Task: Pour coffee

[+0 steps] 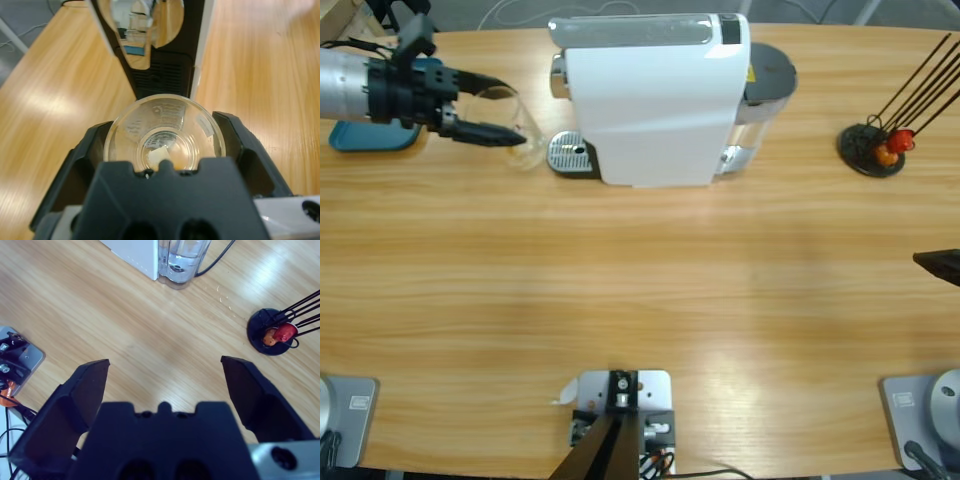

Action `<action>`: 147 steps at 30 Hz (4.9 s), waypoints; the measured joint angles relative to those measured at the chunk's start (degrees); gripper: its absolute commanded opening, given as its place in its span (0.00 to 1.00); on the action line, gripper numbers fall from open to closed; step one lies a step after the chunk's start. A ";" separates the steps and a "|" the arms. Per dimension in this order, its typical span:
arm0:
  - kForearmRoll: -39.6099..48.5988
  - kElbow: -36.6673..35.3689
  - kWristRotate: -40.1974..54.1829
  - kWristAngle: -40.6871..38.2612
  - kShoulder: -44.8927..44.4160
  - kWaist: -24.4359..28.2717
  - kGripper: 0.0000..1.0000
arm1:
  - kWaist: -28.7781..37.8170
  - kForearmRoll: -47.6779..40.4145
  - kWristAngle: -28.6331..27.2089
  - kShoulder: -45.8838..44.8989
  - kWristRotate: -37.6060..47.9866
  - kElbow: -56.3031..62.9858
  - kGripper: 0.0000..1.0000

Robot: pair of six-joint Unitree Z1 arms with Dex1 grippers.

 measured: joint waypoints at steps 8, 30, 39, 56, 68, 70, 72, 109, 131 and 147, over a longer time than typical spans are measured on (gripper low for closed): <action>-1.52 -2.76 -0.01 2.33 4.46 -2.49 0.00 | -0.98 -0.34 0.80 0.00 -0.42 0.00 1.00; -3.10 -8.94 -2.68 4.63 9.83 -7.62 0.00 | -1.48 -1.20 0.99 0.00 -0.42 1.66 1.00; -3.10 -9.21 -2.98 5.10 10.54 -7.93 0.00 | -1.93 -1.21 0.99 -0.01 -0.42 1.66 1.00; -3.30 -8.51 -2.98 6.78 10.54 -7.94 0.00 | -1.97 -1.21 0.99 -0.01 -0.42 1.67 1.00; -3.30 -8.51 -3.28 7.08 10.54 -8.36 1.00 | -2.10 -1.23 1.05 -0.01 -0.42 1.67 1.00; -3.30 -8.51 -3.29 7.08 10.54 -8.36 1.00 | -2.10 -1.23 1.06 -0.01 -0.42 1.67 1.00; -3.31 -8.51 -3.37 7.08 10.54 -8.36 1.00 | -2.10 -1.23 1.18 -0.01 -0.42 1.67 0.99; 1.57 22.54 -38.47 39.69 -42.36 -7.70 1.00 | -27.63 -1.31 17.59 38.00 -12.57 -43.90 0.00; 0.33 22.15 -39.12 38.48 -34.55 -10.27 1.00 | -30.24 3.93 20.40 49.99 -12.42 -54.11 0.00; -0.21 22.15 -38.96 38.48 -33.85 -10.28 1.00 | -29.89 6.02 22.77 50.97 -11.84 -54.16 0.00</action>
